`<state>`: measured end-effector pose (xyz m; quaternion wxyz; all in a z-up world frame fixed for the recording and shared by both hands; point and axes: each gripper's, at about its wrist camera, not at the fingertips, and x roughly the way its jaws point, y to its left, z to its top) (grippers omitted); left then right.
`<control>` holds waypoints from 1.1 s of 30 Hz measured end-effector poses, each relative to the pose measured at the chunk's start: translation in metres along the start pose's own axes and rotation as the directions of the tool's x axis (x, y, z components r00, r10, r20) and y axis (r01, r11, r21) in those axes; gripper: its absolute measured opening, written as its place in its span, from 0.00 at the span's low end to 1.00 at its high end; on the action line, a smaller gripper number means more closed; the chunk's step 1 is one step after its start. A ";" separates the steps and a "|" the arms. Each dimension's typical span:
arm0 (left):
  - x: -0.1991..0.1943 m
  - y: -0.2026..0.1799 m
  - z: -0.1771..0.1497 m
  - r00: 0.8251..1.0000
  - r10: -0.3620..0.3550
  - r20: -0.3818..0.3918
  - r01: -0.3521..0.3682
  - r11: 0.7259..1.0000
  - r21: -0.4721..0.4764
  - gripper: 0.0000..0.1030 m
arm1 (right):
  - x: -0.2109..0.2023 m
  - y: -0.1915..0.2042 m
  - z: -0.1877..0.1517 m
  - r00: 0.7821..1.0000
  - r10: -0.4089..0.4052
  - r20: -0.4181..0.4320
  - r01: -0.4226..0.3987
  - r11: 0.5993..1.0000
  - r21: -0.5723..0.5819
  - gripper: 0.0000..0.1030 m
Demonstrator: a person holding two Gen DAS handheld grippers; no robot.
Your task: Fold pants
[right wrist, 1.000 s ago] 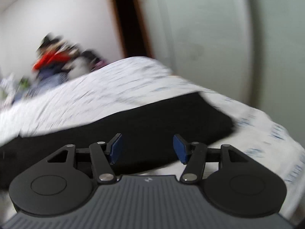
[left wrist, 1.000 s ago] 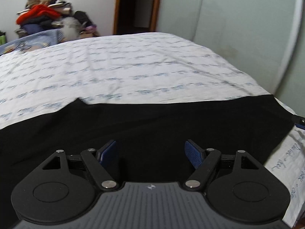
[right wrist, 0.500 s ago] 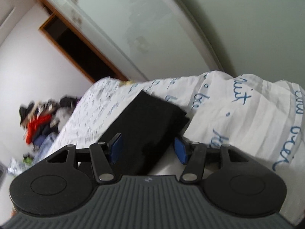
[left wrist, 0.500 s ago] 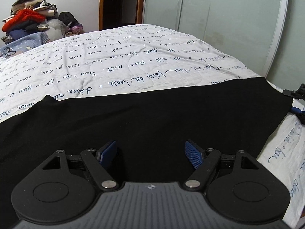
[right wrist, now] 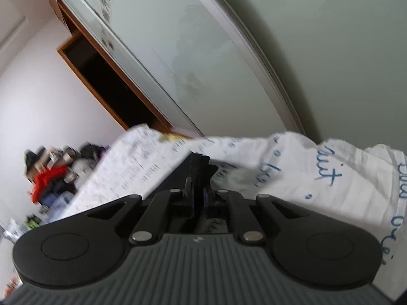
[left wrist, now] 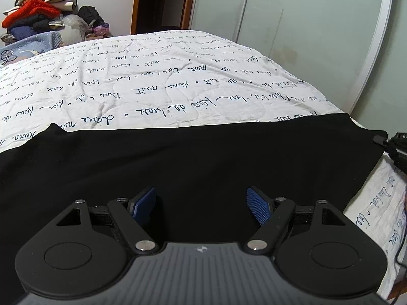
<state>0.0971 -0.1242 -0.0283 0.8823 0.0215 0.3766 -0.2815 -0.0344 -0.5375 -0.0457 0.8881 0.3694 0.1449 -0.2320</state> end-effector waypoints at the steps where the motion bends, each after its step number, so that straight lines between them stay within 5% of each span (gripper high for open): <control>1: 0.000 0.001 0.001 1.000 -0.002 0.000 0.002 1.000 -0.006 0.76 | -0.001 0.001 -0.001 1.000 -0.008 -0.002 0.008 1.000 -0.008 0.08; 6: 0.002 0.011 0.009 0.999 -0.042 -0.017 0.041 0.995 -0.088 0.76 | -0.015 0.054 -0.012 0.997 -0.006 0.070 0.027 0.953 -0.303 0.08; 9: 0.006 0.021 0.017 0.991 -0.134 -0.032 0.124 0.971 -0.205 0.79 | -0.015 0.083 -0.016 0.997 0.010 0.082 0.026 0.905 -0.424 0.08; 13: 0.021 0.029 0.035 0.942 -0.333 -0.030 0.295 0.869 -0.398 0.83 | -0.019 0.129 -0.044 0.997 0.041 0.072 0.015 0.768 -0.640 0.08; 18: 0.053 0.004 0.054 0.867 -0.498 -0.029 0.423 0.765 -0.486 0.84 | -0.027 0.167 -0.089 0.996 0.086 0.027 -0.031 0.605 -0.796 0.08; 21: 0.080 -0.012 0.053 0.819 -0.573 -0.024 0.460 0.682 -0.568 0.84 | -0.037 0.184 -0.109 0.992 0.125 -0.028 -0.093 0.550 -0.830 0.08; 27: 0.104 -0.012 0.038 0.763 -0.642 0.078 0.510 0.524 -0.682 0.83 | -0.052 0.204 -0.147 0.969 0.200 -0.144 -0.220 0.436 -0.873 0.07; 29: 0.103 -0.011 0.039 0.767 -0.637 0.082 0.517 0.536 -0.668 0.76 | -0.054 0.208 -0.158 0.968 0.198 -0.154 -0.222 0.392 -0.893 0.08; 31: 0.100 -0.014 0.040 0.777 -0.627 0.061 0.513 0.574 -0.639 0.33 | -0.056 0.210 -0.165 0.967 0.195 -0.163 -0.226 0.368 -0.902 0.08; 33: 0.100 -0.010 0.042 0.799 -0.600 0.032 0.485 0.613 -0.624 0.21 | -0.056 0.211 -0.168 0.967 0.194 -0.163 -0.225 0.365 -0.903 0.08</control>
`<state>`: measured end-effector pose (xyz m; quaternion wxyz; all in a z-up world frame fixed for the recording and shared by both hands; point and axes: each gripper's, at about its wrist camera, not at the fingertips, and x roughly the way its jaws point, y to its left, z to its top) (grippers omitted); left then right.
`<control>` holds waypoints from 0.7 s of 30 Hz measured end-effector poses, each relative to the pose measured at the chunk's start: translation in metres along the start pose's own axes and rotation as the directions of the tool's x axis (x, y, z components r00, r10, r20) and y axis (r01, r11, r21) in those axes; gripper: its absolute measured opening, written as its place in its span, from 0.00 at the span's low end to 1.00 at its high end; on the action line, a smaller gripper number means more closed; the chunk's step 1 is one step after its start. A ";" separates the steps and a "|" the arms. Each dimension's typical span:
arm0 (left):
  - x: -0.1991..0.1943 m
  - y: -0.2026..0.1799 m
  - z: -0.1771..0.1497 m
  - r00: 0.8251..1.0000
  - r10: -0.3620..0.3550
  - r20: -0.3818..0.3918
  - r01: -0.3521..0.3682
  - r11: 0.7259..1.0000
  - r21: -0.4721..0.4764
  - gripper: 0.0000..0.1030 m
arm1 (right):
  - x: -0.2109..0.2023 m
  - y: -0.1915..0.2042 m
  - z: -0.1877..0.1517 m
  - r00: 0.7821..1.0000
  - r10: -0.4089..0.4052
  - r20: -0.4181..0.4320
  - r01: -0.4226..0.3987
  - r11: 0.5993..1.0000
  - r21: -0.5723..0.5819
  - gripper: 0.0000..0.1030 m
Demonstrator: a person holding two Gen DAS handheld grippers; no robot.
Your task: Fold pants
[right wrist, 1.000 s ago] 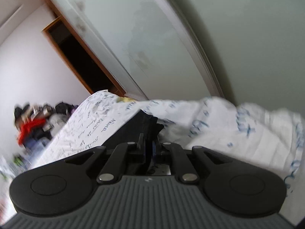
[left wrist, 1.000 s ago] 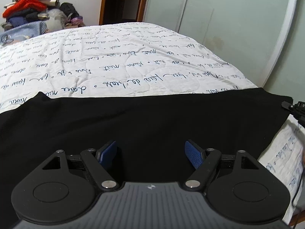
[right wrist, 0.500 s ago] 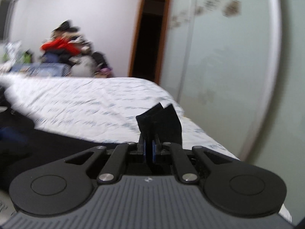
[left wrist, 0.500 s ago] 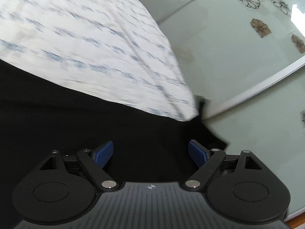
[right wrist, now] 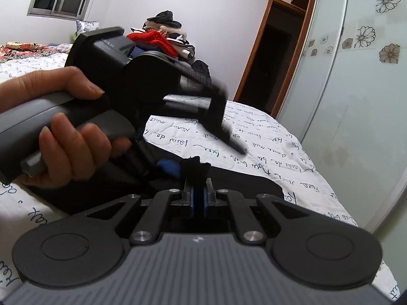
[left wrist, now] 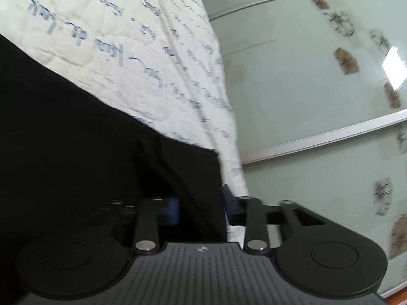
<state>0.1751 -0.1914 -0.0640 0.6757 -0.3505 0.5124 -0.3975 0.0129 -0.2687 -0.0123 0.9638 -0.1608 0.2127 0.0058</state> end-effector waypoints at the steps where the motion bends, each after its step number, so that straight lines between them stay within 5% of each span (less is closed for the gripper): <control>1: -0.001 0.000 -0.001 1.000 0.014 0.002 -0.014 1.000 0.016 0.14 | 0.000 0.002 0.001 1.000 0.000 -0.002 0.000 1.000 -0.001 0.08; 6: -0.016 0.000 -0.003 0.997 0.059 0.043 -0.062 0.994 0.088 0.12 | -0.003 0.012 0.002 1.000 0.008 -0.008 -0.008 0.999 -0.033 0.08; 10: -0.039 -0.013 -0.006 0.985 0.130 0.112 -0.152 0.964 0.217 0.12 | -0.004 0.026 0.006 1.000 0.025 0.003 -0.025 0.997 -0.068 0.08; 17: -0.093 0.001 -0.004 0.941 0.267 0.210 -0.317 0.912 0.259 0.12 | -0.006 0.062 0.018 0.991 0.128 0.042 -0.121 0.983 -0.135 0.08; 21: -0.120 0.009 -0.006 0.899 0.336 0.279 -0.412 0.866 0.284 0.12 | -0.001 0.088 0.025 0.976 0.213 0.053 -0.203 0.966 -0.160 0.08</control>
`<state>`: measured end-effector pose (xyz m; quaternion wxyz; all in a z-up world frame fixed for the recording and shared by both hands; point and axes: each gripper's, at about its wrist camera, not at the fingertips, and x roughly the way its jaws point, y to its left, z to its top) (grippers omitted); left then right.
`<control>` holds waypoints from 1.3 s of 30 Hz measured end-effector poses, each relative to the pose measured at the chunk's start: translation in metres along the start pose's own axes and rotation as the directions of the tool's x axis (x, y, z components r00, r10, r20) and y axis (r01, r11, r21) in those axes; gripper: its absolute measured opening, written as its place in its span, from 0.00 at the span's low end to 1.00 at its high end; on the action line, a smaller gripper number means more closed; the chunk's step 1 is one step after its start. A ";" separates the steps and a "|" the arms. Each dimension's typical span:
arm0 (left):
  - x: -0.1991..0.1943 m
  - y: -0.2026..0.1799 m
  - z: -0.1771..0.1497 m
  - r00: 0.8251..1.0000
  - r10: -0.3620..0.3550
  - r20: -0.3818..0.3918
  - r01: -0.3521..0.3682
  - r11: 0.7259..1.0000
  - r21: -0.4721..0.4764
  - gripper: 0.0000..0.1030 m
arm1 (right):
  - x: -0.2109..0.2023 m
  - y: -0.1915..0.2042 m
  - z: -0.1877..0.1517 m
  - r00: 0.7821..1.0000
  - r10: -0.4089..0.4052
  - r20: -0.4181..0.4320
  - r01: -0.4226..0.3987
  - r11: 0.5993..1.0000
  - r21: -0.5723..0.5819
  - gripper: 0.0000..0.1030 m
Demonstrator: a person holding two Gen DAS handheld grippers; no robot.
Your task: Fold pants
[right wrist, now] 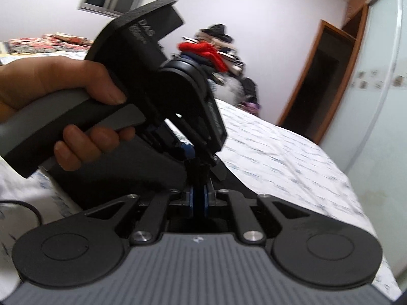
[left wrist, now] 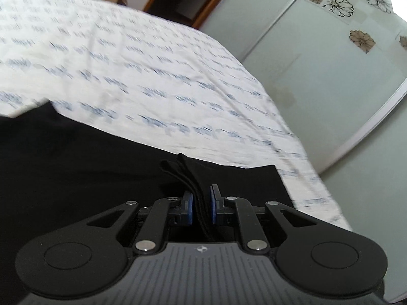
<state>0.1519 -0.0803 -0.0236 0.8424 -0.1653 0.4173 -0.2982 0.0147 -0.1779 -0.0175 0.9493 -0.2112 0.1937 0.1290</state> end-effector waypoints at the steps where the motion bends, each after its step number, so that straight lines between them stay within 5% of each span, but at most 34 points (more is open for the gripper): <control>1: -0.004 0.002 0.000 1.000 0.025 0.014 -0.025 1.000 0.015 0.12 | 0.003 0.006 0.002 1.000 0.019 0.003 -0.019 1.000 -0.006 0.08; 20: -0.017 0.034 -0.009 0.983 0.176 0.044 -0.178 0.983 0.052 0.12 | 0.020 0.042 0.005 0.988 0.152 -0.017 -0.153 0.986 -0.073 0.09; 22: -0.019 0.038 -0.008 0.982 0.182 0.041 -0.183 0.983 0.029 0.12 | 0.025 0.045 0.006 0.983 0.175 -0.057 -0.179 0.981 -0.079 0.15; 27: -0.040 0.039 -0.002 0.949 0.292 0.119 -0.299 0.953 0.040 0.14 | -0.006 0.030 0.006 0.966 0.255 -0.034 -0.257 0.962 -0.093 0.18; 32: -0.038 0.028 0.001 0.979 0.191 0.078 -0.195 0.979 0.052 0.14 | -0.017 -0.043 0.000 0.999 0.031 -0.040 -0.033 0.998 -0.050 0.18; 34: -0.026 0.018 -0.003 0.986 0.160 0.042 -0.163 0.983 0.082 0.14 | 0.001 -0.078 -0.011 0.994 -0.042 -0.099 0.039 0.999 -0.032 0.18; 37: -0.002 0.002 -0.014 0.987 0.153 -0.048 -0.143 0.976 0.163 0.16 | 0.034 -0.119 -0.030 0.979 -0.040 -0.199 0.051 0.997 0.052 0.17; 39: 0.000 -0.007 -0.023 0.983 0.183 -0.015 -0.175 0.958 0.227 0.16 | 0.054 -0.138 -0.046 0.964 -0.051 -0.260 0.077 0.993 0.093 0.16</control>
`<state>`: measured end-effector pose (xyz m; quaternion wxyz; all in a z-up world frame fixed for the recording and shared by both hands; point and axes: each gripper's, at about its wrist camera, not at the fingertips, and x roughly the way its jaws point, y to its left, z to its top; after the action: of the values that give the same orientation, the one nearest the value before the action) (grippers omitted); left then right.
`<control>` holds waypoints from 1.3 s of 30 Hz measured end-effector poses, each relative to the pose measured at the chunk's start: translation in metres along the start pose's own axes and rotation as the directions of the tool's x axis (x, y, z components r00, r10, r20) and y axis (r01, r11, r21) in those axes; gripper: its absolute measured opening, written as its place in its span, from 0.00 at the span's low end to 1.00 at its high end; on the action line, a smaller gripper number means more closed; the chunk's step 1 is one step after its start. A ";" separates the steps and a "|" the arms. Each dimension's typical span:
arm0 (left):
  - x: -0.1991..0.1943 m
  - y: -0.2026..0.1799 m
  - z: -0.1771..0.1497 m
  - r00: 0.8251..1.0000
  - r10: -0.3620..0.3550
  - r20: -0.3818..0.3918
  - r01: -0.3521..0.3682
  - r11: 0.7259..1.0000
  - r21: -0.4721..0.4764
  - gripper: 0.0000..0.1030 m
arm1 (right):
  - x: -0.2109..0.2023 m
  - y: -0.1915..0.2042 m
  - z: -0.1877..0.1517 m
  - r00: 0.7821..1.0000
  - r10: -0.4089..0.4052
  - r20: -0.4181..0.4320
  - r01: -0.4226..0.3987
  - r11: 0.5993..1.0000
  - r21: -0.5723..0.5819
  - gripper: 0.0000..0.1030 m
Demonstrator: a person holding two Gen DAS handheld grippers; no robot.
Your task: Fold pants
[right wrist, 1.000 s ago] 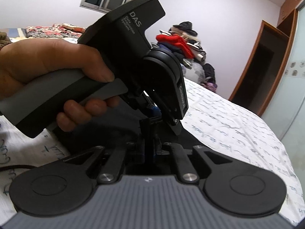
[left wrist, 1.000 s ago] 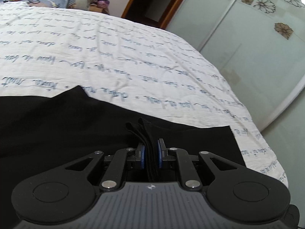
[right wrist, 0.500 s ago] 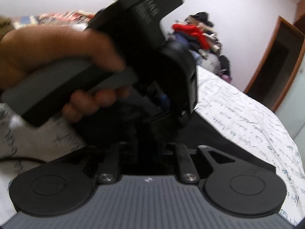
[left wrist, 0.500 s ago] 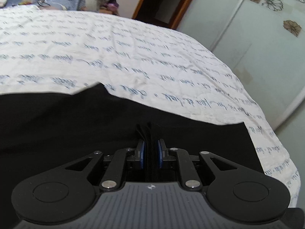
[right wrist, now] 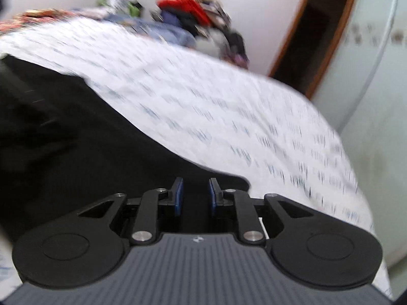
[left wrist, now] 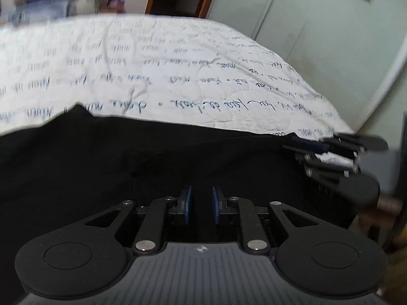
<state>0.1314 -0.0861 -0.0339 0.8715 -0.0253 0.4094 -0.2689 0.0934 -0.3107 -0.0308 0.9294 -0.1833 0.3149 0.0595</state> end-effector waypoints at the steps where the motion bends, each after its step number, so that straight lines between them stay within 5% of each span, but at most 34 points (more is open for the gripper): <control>1: -0.004 -0.003 -0.001 1.000 0.008 0.005 -0.008 1.000 0.016 0.16 | 0.006 -0.008 -0.004 1.000 0.009 -0.010 -0.009 0.999 0.035 0.16; 7: -0.023 -0.013 -0.013 1.000 -0.023 -0.013 0.024 0.998 0.051 0.19 | -0.045 -0.006 -0.011 0.998 0.020 0.064 -0.024 0.997 0.068 0.17; 11: -0.019 -0.024 -0.029 1.000 0.006 0.014 -0.008 0.992 0.127 0.23 | -0.065 0.018 -0.029 0.999 0.037 -0.004 -0.037 0.999 0.031 0.17; 15: -0.037 -0.022 -0.028 0.999 -0.022 0.026 0.020 0.995 0.094 0.24 | -0.065 0.027 -0.029 1.000 0.012 0.004 -0.012 0.997 0.076 0.17; 17: -0.039 -0.019 -0.032 1.000 -0.013 0.009 0.012 0.996 0.091 0.35 | -0.073 0.033 -0.021 0.999 0.019 0.042 -0.022 0.997 0.071 0.19; 18: -0.037 -0.019 -0.035 1.000 -0.011 -0.011 0.012 0.995 0.100 0.51 | -0.074 0.035 -0.019 0.999 0.032 0.041 -0.035 0.997 0.067 0.20; 21: -0.047 -0.022 -0.045 1.000 -0.019 0.012 0.017 0.990 0.139 0.54 | -0.060 0.043 -0.024 0.999 0.037 -0.011 -0.036 0.999 0.037 0.22; 28: -0.087 -0.002 -0.050 0.991 0.078 0.110 -0.088 0.992 0.088 0.61 | -0.077 0.052 -0.012 0.998 0.011 0.067 -0.015 0.998 0.063 0.32; 31: -0.098 0.013 -0.052 0.971 0.187 0.151 -0.196 0.979 0.051 0.72 | -0.081 0.064 0.000 0.991 0.069 0.117 -0.078 0.994 0.070 0.36; 33: -0.102 0.024 -0.056 0.937 0.300 0.178 -0.310 0.950 0.033 0.78 | -0.078 0.076 0.008 0.983 0.113 0.143 -0.127 0.987 0.093 0.45; 36: -0.103 0.039 -0.060 0.878 0.441 0.184 -0.451 0.893 0.010 0.79 | -0.070 0.095 0.019 0.974 0.145 0.175 -0.169 0.977 0.127 0.69; 39: -0.095 0.055 -0.063 0.861 0.489 0.138 -0.491 0.871 -0.020 0.81 | -0.056 0.115 0.023 0.980 0.113 0.165 -0.136 0.982 0.132 0.90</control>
<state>0.0603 0.0186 -0.0237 0.9377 0.0676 0.3386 -0.0396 0.0361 -0.1955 -0.0142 0.9564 -0.0909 0.2550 0.1091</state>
